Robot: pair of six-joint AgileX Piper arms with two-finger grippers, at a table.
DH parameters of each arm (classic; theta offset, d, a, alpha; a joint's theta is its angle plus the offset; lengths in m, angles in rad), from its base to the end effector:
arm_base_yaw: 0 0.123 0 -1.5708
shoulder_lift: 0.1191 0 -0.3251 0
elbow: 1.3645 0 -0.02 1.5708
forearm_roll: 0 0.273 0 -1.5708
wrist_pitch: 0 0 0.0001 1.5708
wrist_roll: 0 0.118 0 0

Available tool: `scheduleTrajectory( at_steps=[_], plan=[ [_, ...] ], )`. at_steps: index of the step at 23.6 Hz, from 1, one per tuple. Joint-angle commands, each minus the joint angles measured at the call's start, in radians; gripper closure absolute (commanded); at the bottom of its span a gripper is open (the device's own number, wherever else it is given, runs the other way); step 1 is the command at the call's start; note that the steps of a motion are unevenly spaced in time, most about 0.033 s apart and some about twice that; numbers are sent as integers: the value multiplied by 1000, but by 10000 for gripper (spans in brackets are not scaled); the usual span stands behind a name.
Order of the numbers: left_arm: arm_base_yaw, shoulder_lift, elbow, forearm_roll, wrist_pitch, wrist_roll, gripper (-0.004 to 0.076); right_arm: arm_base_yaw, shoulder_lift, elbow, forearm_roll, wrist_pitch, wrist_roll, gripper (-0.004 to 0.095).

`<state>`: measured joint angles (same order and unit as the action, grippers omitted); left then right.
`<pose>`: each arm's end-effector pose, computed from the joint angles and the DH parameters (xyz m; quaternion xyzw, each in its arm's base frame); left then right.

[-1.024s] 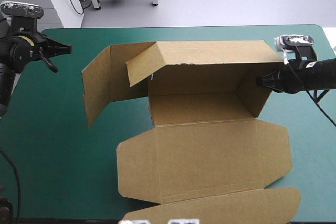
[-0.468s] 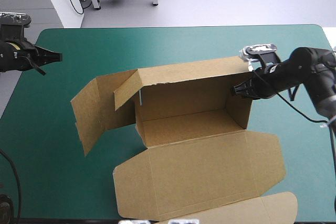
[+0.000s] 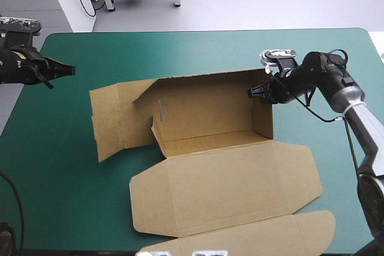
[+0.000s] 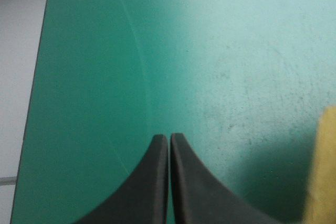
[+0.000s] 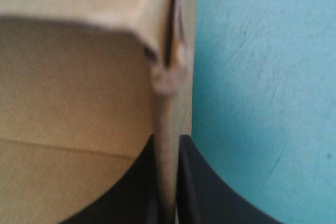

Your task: Fold the box

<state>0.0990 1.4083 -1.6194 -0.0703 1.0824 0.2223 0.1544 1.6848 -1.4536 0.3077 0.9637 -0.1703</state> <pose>0.3235 0.0248 0.4640 0.0535 0.9215 0.0267 0.3837 0.3921 0.0908 0.3188 -0.1000 0.9583 0.1408 0.2279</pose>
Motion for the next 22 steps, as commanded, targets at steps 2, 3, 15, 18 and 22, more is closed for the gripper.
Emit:
scheduleTrajectory(
  at_steps=[2, 3, 15, 18, 22],
  plan=[
    [2, -31, -32, -36, -30, 22, 727, 3, 9, -5, 28, -83, 3, 880],
    [2, -31, -32, -36, -30, 22, 729, 3, 11, -5, 28, -123, 3, 862],
    [2, -31, -32, -38, 19, 24, 730, 3, 15, -67, -7, -236, 3, 515],
    [2, -31, -32, -38, 27, 20, 731, 3, 13, -217, -89, -115, 3, 516],
    [2, -31, -32, -38, 34, 20, 730, 3, 13, -333, -143, 6, 3, 518]
  ],
)
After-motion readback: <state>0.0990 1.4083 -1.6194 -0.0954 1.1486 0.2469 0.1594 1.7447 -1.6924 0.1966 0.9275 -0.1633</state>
